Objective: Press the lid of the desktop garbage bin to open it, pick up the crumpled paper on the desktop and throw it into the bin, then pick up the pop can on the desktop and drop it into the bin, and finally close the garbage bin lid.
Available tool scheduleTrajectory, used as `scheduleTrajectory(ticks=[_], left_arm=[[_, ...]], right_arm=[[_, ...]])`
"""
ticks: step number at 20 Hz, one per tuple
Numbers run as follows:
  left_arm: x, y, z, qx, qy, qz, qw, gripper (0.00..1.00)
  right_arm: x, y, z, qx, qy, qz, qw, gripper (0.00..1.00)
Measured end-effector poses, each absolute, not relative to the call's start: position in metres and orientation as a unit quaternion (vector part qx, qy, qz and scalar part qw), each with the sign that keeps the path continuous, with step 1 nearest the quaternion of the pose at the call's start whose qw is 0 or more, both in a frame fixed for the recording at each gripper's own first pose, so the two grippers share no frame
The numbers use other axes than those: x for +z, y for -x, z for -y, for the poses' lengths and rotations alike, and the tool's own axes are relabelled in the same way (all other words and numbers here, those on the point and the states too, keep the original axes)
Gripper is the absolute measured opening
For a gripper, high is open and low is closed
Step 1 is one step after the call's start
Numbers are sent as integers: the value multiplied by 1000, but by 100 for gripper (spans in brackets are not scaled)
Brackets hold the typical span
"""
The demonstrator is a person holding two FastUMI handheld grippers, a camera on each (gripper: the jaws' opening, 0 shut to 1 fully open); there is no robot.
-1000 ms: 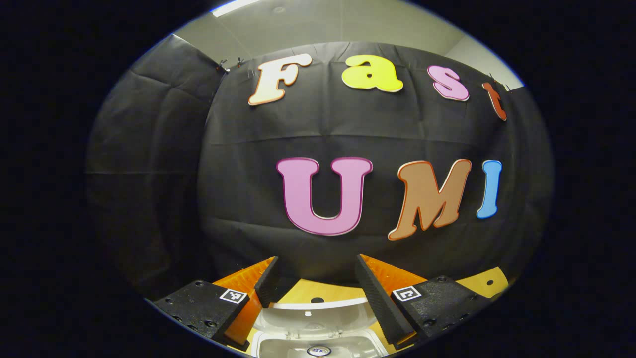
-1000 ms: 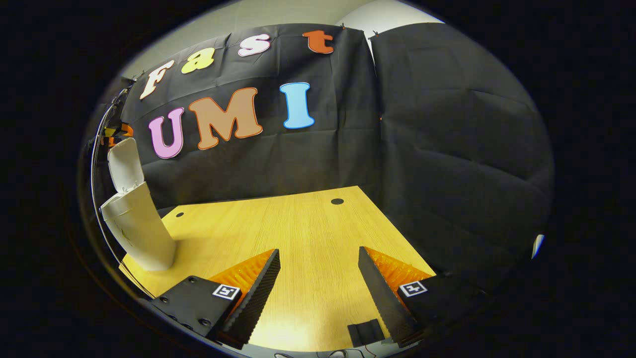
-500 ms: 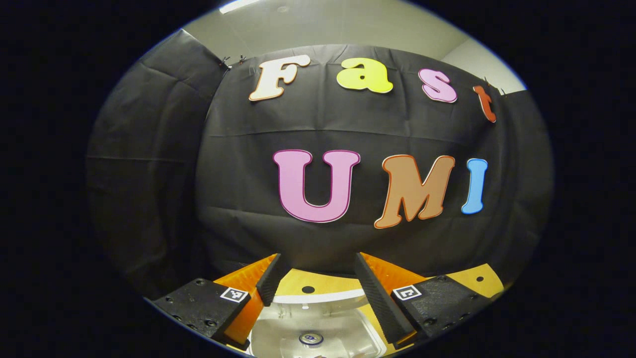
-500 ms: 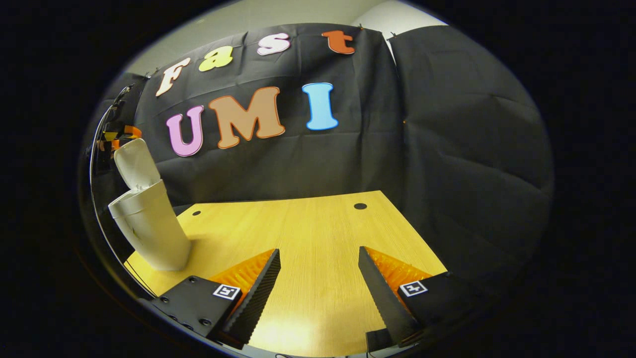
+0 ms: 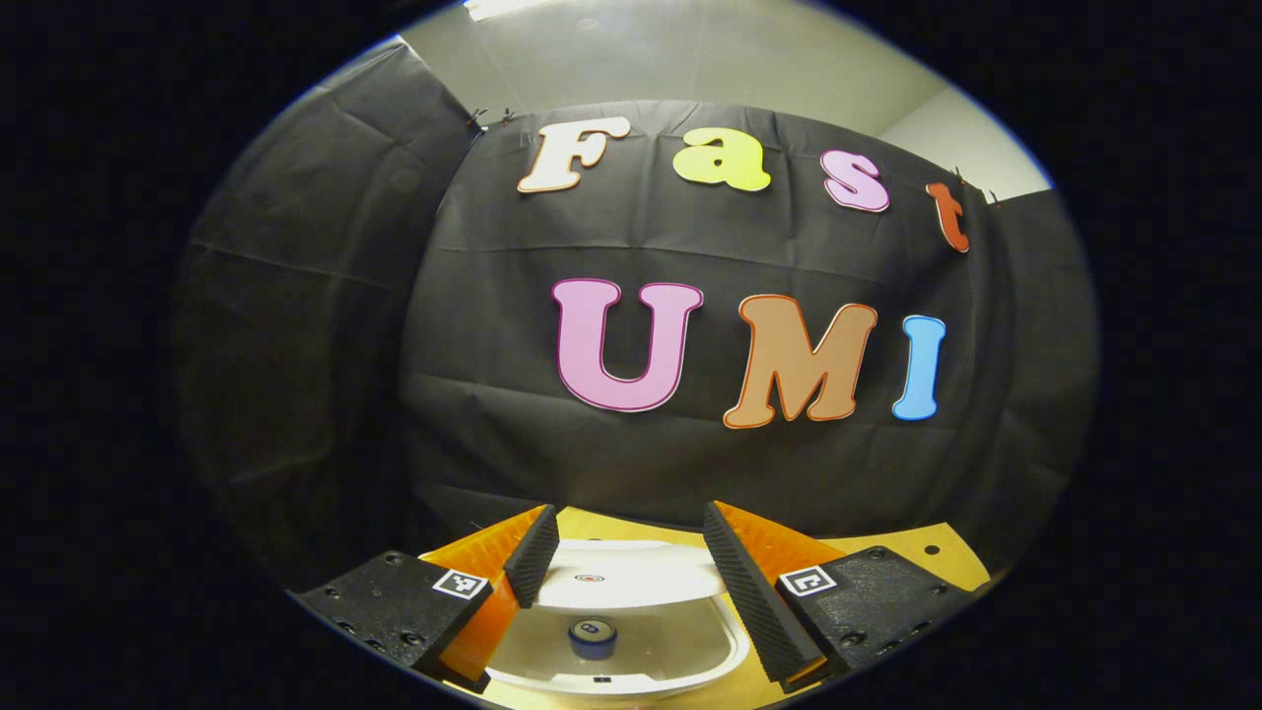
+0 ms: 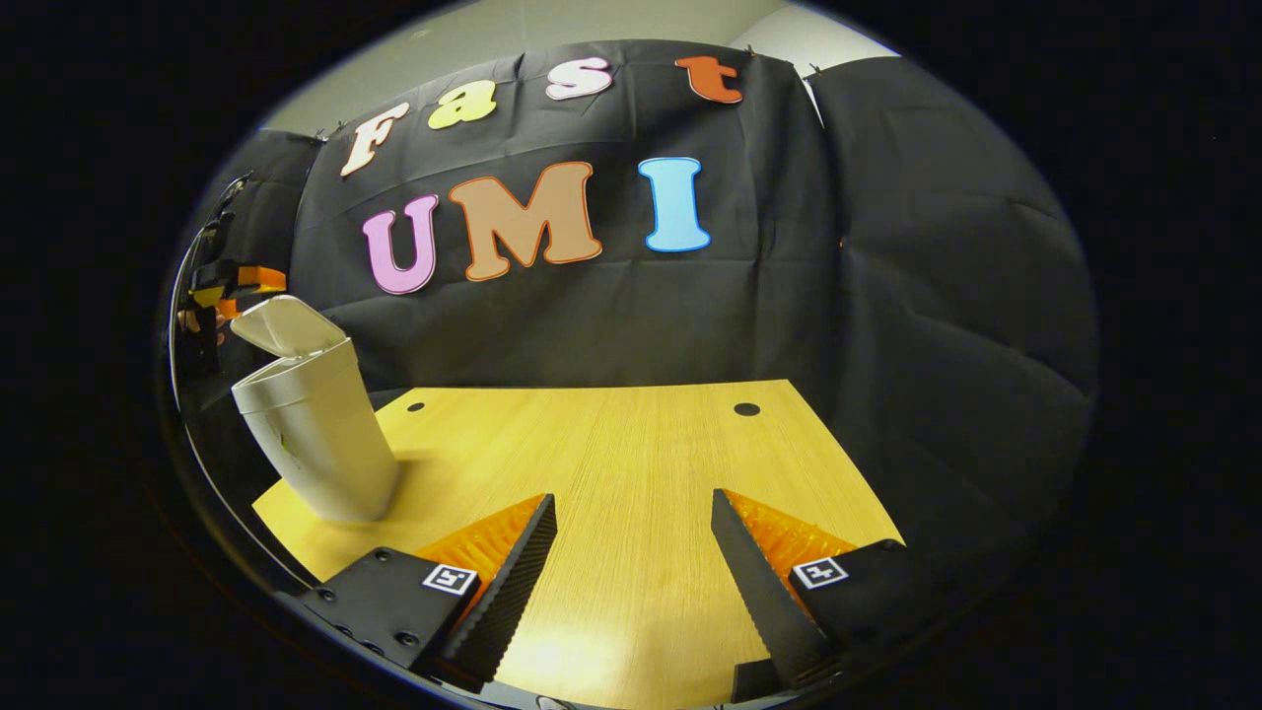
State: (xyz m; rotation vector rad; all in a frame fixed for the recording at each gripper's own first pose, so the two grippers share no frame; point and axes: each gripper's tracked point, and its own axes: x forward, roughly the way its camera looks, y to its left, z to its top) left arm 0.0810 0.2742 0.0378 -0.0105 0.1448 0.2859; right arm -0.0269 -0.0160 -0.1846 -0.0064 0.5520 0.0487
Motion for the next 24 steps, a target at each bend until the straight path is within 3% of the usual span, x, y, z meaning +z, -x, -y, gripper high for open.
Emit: scheduleTrajectory(ticks=[6,12,15,20,24], left_arm=[[-2,-59,-260,125,7,-86,988,92],[-54,-43,-266,133,-57,-149,978,89],[-62,-46,-270,140,-45,-158,976,93],[-55,-44,-256,124,-62,-112,984,90],[-43,-48,-256,142,-70,-98,982,93]], right_arm=[[-187,29,11,37,10,-279,960,100],[-200,35,3,49,15,-296,954,100],[-206,35,-1,55,22,-302,952,100],[-218,45,-11,66,17,-318,946,100],[-187,35,-4,58,8,-285,957,100]])
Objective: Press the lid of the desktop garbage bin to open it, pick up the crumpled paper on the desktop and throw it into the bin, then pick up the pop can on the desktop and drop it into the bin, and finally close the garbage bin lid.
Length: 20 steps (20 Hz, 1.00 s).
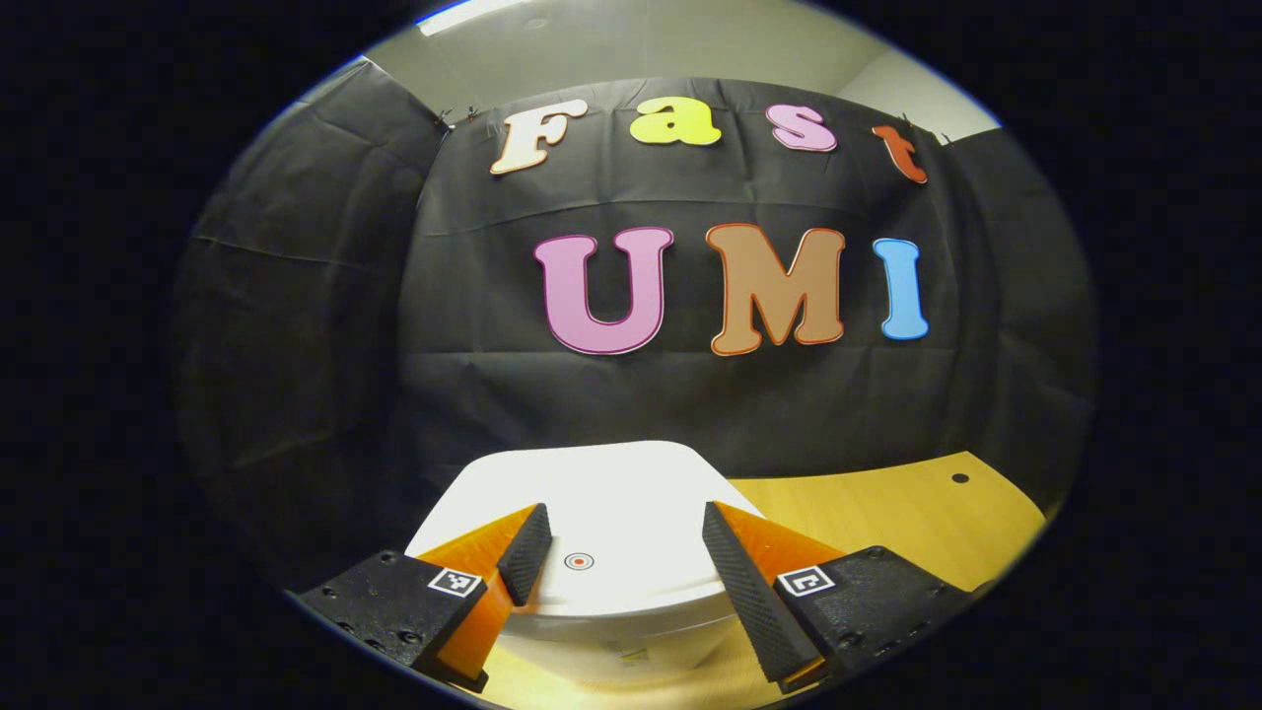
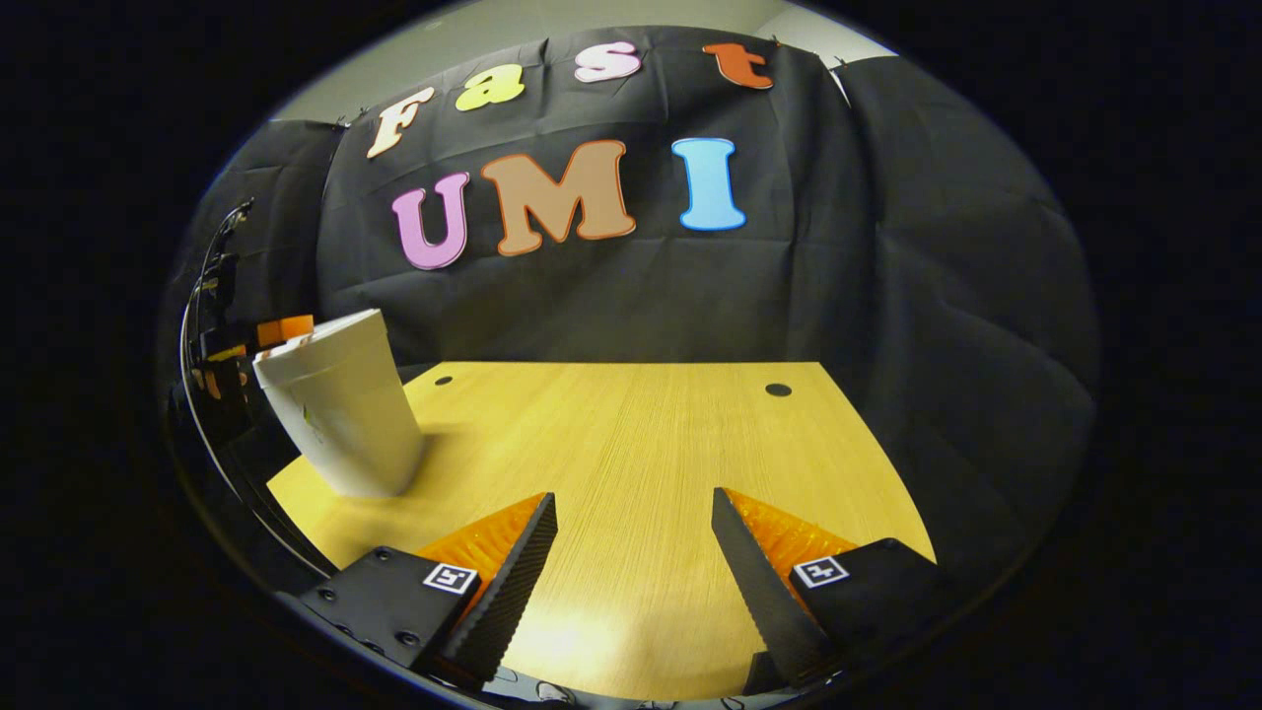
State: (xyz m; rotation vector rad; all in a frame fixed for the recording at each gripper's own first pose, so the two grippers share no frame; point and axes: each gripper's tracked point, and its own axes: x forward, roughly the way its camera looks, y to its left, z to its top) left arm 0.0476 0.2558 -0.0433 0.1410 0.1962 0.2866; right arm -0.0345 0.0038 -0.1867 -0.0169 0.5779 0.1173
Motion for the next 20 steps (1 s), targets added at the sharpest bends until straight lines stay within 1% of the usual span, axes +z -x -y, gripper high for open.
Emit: scheduleTrajectory(ticks=[4,9,14,15,16,20], left_arm=[[-18,-53,-216,111,-74,-57,989,92],[3,-39,-137,51,-76,-18,996,92],[-9,-12,-49,-9,-47,5,999,92],[-15,-7,-36,-19,-52,7,998,94],[-22,-2,-25,-25,-63,4,998,91],[-41,5,5,-60,-61,-16,996,91]], right_arm=[[-144,18,7,40,-4,-231,972,100],[-97,14,19,19,-24,-167,985,100],[-65,10,33,-13,-15,-88,996,99],[-63,12,34,-18,-12,-81,997,99],[-62,14,36,-23,-10,-76,997,99],[-55,15,34,-27,-21,-62,997,99]])
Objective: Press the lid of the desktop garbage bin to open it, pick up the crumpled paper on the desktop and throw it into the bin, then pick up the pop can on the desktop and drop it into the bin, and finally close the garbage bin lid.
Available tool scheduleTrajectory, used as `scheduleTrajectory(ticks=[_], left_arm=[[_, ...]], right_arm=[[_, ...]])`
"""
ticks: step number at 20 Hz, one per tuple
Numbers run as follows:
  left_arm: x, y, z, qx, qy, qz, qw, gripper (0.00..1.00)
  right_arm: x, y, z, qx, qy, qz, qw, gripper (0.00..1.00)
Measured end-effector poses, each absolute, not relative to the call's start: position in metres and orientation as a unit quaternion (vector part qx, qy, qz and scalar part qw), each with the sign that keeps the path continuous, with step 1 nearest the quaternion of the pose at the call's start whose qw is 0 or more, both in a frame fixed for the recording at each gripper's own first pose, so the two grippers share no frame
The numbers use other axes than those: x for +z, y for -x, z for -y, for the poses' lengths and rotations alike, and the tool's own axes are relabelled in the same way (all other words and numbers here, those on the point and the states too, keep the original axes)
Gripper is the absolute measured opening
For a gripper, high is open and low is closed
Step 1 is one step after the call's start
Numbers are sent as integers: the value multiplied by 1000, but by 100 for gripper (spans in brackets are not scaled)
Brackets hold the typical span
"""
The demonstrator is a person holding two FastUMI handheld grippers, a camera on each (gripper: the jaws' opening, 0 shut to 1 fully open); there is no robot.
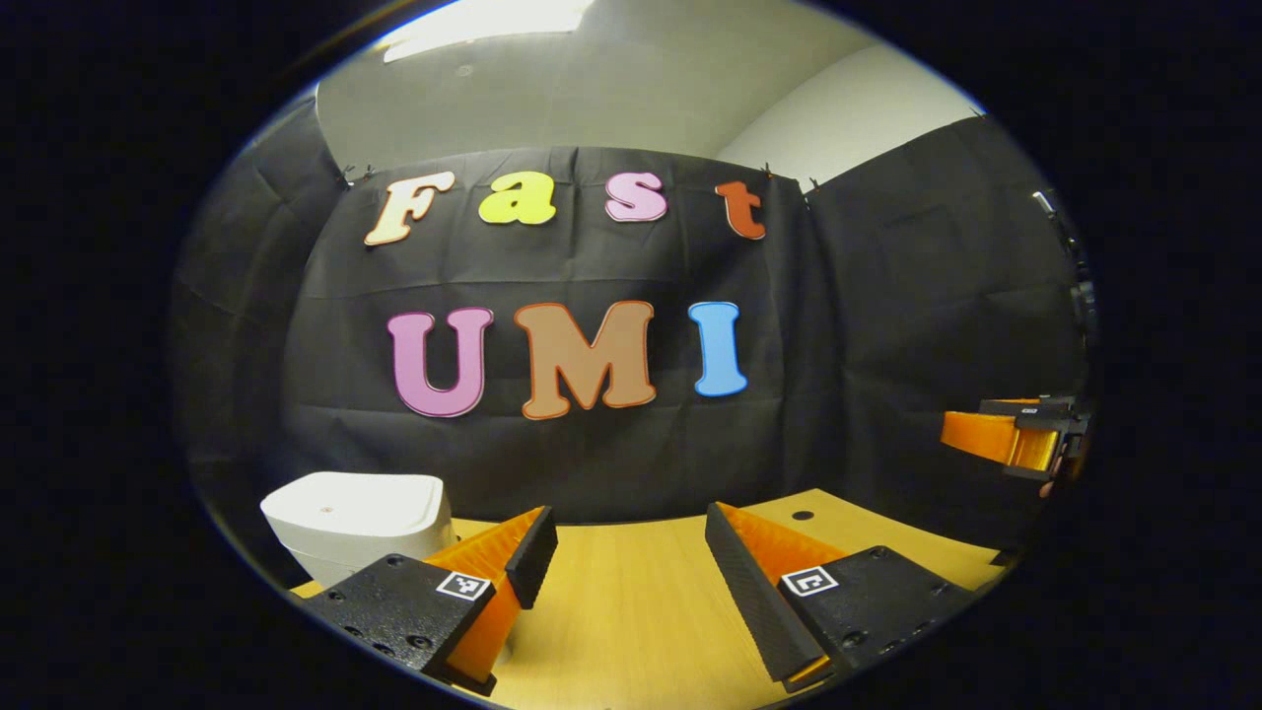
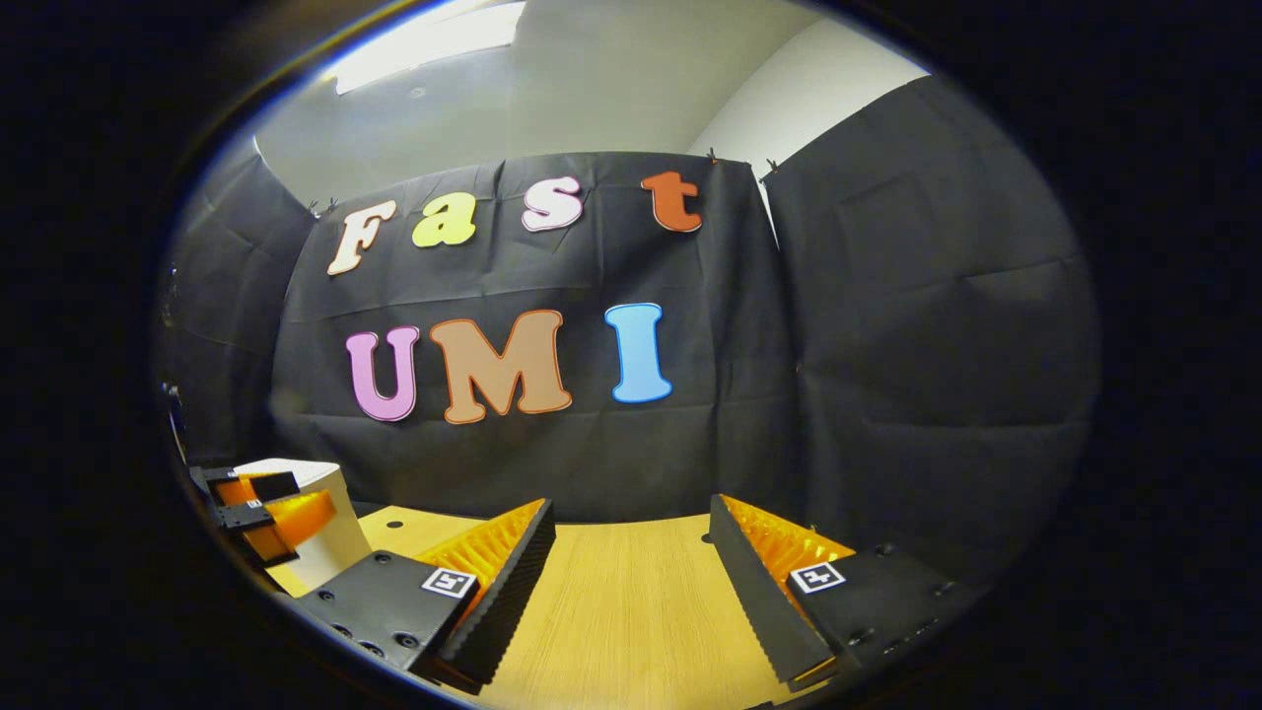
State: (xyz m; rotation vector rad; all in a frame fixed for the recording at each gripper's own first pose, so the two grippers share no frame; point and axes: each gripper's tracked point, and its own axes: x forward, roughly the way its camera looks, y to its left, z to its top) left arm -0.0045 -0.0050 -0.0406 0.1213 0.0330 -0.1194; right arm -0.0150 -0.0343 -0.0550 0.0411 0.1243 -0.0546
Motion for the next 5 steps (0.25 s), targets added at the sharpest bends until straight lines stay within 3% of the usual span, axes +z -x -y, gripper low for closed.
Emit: scheduleTrajectory(ticks=[5], left_arm=[[-40,1,10,-63,-52,-22,996,91]], right_arm=[[-48,8,39,-30,-18,-57,998,99]])
